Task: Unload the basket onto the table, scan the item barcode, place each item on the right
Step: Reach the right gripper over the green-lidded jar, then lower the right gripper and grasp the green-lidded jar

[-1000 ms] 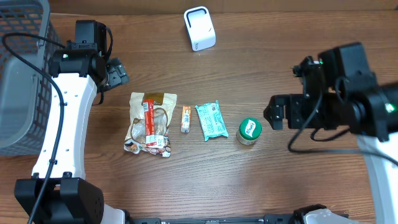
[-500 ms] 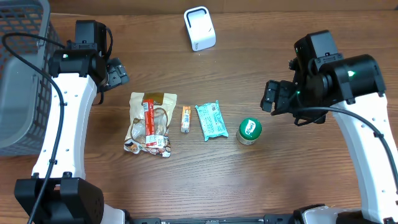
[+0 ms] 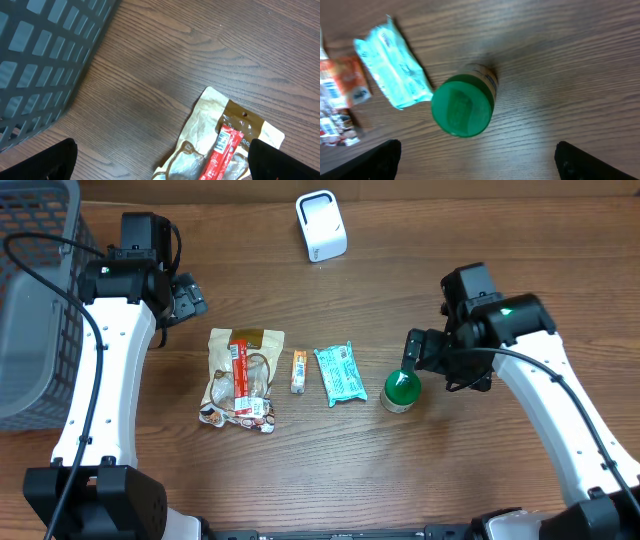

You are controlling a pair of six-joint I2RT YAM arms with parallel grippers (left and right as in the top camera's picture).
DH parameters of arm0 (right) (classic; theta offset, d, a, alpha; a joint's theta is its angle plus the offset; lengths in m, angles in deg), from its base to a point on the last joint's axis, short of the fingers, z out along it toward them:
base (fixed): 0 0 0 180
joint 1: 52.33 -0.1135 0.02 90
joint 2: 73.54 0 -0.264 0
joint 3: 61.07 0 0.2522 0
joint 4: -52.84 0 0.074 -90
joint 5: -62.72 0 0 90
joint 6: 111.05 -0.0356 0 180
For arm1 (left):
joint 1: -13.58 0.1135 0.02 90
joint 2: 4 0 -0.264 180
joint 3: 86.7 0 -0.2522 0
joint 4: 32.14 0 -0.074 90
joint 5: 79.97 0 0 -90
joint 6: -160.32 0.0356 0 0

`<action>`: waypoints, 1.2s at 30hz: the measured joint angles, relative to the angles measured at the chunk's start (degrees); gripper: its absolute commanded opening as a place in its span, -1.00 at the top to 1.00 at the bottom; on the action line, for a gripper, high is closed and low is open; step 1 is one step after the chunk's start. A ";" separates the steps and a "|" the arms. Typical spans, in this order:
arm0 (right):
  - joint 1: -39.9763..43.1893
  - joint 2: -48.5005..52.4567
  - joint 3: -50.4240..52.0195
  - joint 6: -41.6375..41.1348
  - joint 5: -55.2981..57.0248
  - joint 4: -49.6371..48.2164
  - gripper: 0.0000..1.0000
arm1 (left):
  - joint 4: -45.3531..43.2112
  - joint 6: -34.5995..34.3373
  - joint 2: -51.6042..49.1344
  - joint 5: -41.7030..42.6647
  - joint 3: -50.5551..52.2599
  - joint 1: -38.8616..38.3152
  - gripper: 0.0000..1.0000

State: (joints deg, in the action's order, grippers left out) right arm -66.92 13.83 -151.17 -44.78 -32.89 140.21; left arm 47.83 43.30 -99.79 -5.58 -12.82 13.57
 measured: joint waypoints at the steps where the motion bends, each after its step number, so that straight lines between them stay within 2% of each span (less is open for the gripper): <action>1: -0.17 0.37 0.68 -0.02 -0.02 -0.44 -1.00 | 0.00 0.00 0.00 0.00 0.00 0.00 -0.99; 9: -4.02 7.41 1.40 0.57 -0.04 -5.20 -1.00 | 0.00 0.00 0.00 0.00 0.00 0.00 -1.00; 20: -8.44 17.11 1.60 1.07 0.68 -6.47 -1.00 | 0.00 0.00 0.00 0.00 0.00 0.00 -1.00; 28: -8.70 17.27 3.80 1.09 1.55 -7.17 -0.98 | 0.00 0.00 0.00 0.00 0.00 0.00 -1.00; 32: -8.70 17.27 5.44 1.14 1.77 -9.31 -0.86 | 0.00 0.00 0.00 0.00 0.00 0.00 -1.00; 36: -8.70 17.27 6.21 1.25 2.21 -11.10 -0.86 | 0.00 0.00 0.00 0.00 0.00 0.00 -1.00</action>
State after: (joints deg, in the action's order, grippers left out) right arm -75.61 31.10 -144.96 -43.53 -30.68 129.10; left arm 47.83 43.30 -99.79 -5.58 -12.82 13.57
